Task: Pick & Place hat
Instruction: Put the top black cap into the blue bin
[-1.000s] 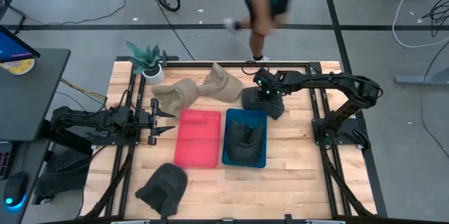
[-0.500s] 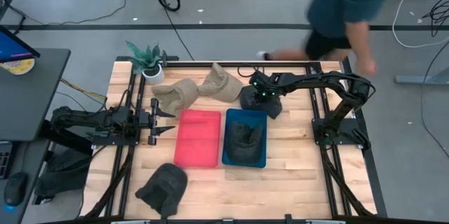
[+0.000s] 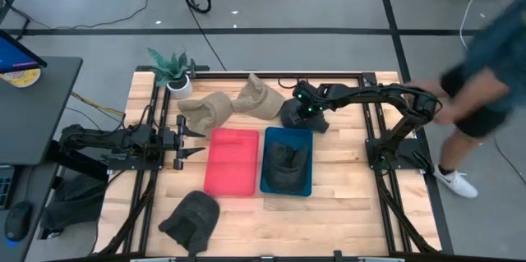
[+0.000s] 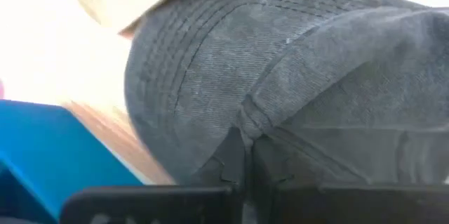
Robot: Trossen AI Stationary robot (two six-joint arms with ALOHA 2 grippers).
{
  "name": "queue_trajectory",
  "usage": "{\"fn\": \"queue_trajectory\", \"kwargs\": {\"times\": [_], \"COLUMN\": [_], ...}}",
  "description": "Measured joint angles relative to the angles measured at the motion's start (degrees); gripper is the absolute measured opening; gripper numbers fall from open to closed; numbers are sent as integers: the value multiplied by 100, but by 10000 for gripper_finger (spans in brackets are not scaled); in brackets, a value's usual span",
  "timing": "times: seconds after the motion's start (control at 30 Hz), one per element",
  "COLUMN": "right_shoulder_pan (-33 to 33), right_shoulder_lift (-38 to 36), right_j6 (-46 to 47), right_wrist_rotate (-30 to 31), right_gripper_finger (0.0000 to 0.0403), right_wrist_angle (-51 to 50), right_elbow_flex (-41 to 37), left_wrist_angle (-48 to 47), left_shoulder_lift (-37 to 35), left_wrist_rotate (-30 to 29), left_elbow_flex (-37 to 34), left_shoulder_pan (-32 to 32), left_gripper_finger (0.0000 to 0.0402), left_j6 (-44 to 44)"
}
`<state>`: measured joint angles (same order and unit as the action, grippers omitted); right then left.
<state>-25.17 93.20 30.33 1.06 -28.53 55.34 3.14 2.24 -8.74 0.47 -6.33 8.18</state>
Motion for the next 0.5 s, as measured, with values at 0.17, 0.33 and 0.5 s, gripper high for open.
{"fn": "queue_trajectory", "kwargs": {"times": [0.17,0.33,0.5], "right_shoulder_pan": [-4,-4,63], "right_shoulder_lift": [-444,-998,-1519], "right_j6": [-333,-556,-854], "right_wrist_rotate": [189,517,587], "right_gripper_finger": [3,2,1], "right_wrist_angle": [-98,-372,-462], "right_elbow_flex": [241,508,576], "left_wrist_angle": [0,0,0], "left_shoulder_lift": [0,0,0], "left_wrist_rotate": [1,0,1], "left_elbow_flex": [2,0,2], "left_shoulder_pan": [0,-1,0], "left_gripper_finger": [193,193,193], "left_j6": [-2,-1,-2]}}
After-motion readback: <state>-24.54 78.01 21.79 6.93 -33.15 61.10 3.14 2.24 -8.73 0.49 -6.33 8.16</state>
